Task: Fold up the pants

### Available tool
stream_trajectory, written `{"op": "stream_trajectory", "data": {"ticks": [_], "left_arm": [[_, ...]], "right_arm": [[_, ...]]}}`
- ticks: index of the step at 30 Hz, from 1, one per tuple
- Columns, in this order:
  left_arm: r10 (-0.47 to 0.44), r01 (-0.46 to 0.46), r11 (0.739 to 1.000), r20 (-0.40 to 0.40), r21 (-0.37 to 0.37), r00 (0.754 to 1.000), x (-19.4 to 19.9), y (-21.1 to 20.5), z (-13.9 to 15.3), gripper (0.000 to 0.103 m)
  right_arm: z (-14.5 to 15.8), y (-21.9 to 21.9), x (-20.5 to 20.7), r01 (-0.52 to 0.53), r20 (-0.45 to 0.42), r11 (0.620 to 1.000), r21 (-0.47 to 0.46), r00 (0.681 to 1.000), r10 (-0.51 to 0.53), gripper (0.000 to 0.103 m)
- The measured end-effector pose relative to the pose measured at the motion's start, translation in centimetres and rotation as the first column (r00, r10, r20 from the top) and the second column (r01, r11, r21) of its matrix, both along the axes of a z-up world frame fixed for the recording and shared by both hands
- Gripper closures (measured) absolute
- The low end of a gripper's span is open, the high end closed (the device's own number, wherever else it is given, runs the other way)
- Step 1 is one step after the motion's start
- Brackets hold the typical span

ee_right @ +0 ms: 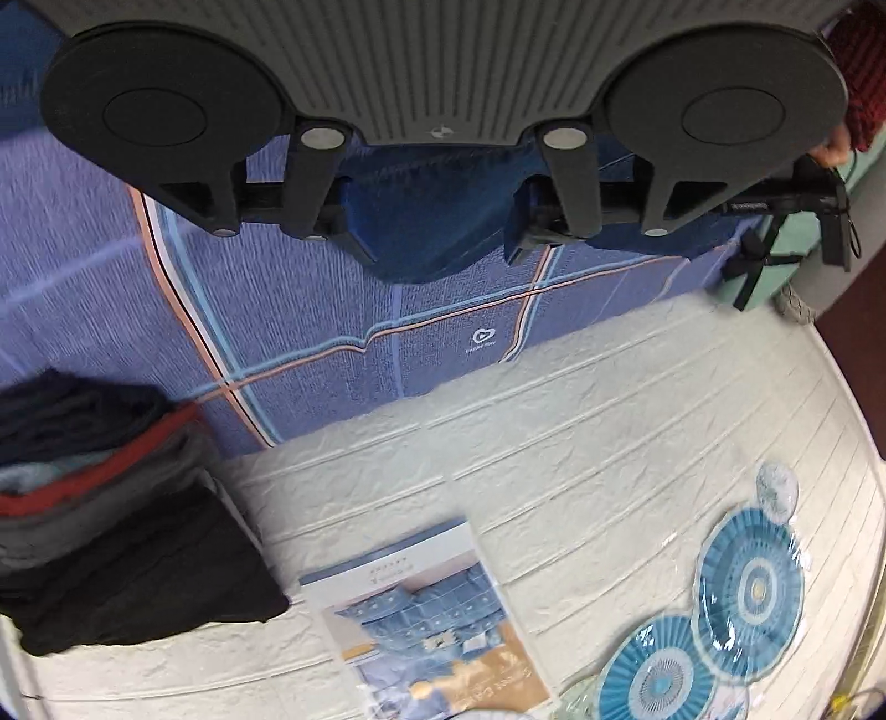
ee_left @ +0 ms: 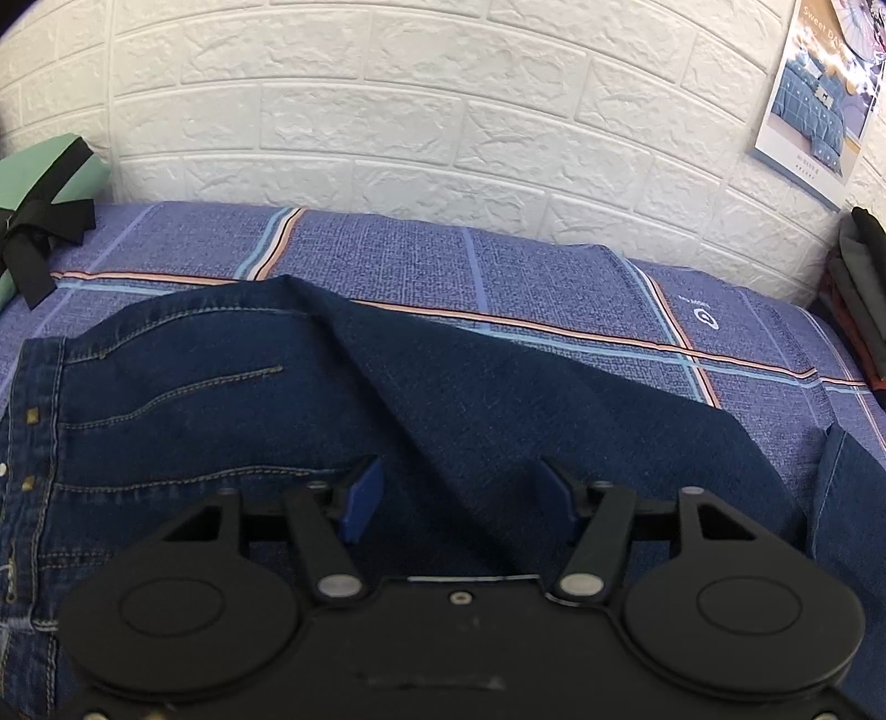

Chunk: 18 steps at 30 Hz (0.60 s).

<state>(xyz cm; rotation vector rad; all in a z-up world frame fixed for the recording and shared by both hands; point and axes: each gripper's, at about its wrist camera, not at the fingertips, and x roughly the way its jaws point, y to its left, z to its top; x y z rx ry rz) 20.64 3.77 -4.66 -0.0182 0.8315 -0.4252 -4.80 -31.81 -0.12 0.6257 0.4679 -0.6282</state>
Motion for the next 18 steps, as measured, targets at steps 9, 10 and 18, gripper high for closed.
{"op": "stream_trajectory", "data": {"ticks": [9, 10, 18], "left_arm": [[-0.018, 0.018, 1.0, -0.006, 0.019, 1.0, -0.4, -1.3, 0.6, 0.074], [-0.019, 0.019, 1.0, -0.009, 0.022, 1.0, -0.2, -1.4, 0.5, 0.082], [0.013, -0.013, 1.0, 0.014, -0.001, 1.0, -0.2, -1.4, 1.8, 0.102]], "right_arm": [[-6.1, -4.8, 6.3, -0.213, -0.239, 0.975, 0.057, 0.946, 0.22, 0.006], [-6.3, -4.5, 6.3, -0.221, -0.24, 0.973, 0.069, 0.943, 0.231, 0.016], [-2.4, -3.6, 4.9, -0.257, -0.177, 0.966, -0.021, 0.952, 0.249, 0.086]]}}
